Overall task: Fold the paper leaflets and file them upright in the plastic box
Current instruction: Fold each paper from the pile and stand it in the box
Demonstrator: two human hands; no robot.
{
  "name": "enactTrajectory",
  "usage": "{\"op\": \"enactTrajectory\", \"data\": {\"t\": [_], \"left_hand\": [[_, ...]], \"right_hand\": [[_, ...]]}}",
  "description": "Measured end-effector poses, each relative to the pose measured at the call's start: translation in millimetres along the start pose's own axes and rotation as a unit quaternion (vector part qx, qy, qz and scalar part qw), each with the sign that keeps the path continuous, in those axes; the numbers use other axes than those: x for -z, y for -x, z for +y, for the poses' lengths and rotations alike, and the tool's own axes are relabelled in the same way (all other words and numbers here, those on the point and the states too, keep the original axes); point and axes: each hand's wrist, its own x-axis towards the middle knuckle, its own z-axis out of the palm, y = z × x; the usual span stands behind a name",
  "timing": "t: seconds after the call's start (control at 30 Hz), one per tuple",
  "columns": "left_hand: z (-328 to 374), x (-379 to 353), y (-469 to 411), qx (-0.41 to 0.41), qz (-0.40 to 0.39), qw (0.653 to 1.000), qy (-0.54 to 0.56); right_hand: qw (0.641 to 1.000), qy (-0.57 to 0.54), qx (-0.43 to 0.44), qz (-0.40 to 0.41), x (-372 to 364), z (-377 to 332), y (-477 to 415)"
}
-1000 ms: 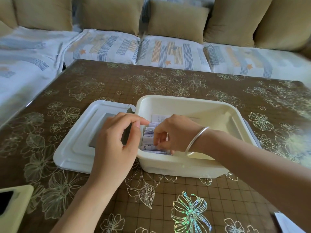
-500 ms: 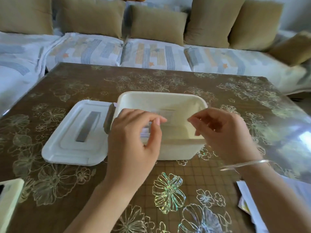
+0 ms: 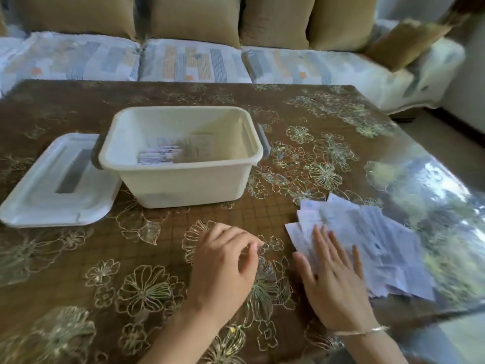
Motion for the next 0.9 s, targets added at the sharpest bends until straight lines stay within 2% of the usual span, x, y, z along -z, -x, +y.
{"op": "enactTrajectory", "data": {"t": [0.1, 0.33, 0.43, 0.53, 0.6, 0.67, 0.73, 0.9], "left_hand": [[-5, 5, 10, 0.017, -0.004, 1.0, -0.005], [-37, 26, 33, 0.076, 0.006, 0.995, -0.066], [-45, 28, 37, 0.077, -0.025, 0.994, -0.08], [-49, 25, 40, 0.072, -0.057, 0.991, -0.101], [-50, 24, 40, 0.071, -0.054, 0.991, -0.101], [-50, 24, 40, 0.071, -0.05, 0.991, -0.102], [-50, 24, 41, 0.068, -0.05, 0.991, -0.106], [-50, 24, 40, 0.061, -0.045, 0.991, -0.107]], "right_hand": [[0.996, -0.022, 0.083, -0.031, -4, -28, 9], [0.962, -0.119, 0.246, -0.022, -10, -90, 16], [0.96, -0.204, 0.193, -0.007, 0, -90, 3], [0.978, -0.184, 0.088, 0.037, 4, -73, -19], [0.984, -0.176, 0.03, -0.008, 7, -66, -31], [0.972, -0.226, -0.007, -0.06, 9, -65, -38], [0.956, -0.283, -0.027, -0.068, 9, -69, -43], [0.938, -0.32, -0.055, -0.123, 9, -68, -51]]}}
